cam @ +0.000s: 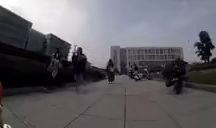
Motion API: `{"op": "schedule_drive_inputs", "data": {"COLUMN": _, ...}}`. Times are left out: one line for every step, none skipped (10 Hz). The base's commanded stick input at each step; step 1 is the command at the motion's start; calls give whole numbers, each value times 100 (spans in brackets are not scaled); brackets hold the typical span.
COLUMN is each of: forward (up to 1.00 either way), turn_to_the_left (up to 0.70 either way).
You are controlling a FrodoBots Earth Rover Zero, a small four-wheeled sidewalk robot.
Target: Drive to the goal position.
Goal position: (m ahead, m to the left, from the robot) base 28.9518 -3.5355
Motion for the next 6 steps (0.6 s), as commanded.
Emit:
{"op": "schedule_drive_inputs", "data": {"forward": 70, "turn_to_the_left": 0}}
{"op": "schedule_drive_inputs", "data": {"forward": 70, "turn_to_the_left": 0}}
{"op": "schedule_drive_inputs", "data": {"forward": 70, "turn_to_the_left": 0}}
{"op": "schedule_drive_inputs", "data": {"forward": 70, "turn_to_the_left": 0}}
{"op": "schedule_drive_inputs", "data": {"forward": 70, "turn_to_the_left": 0}}
{"op": "schedule_drive_inputs", "data": {"forward": 70, "turn_to_the_left": 0}}
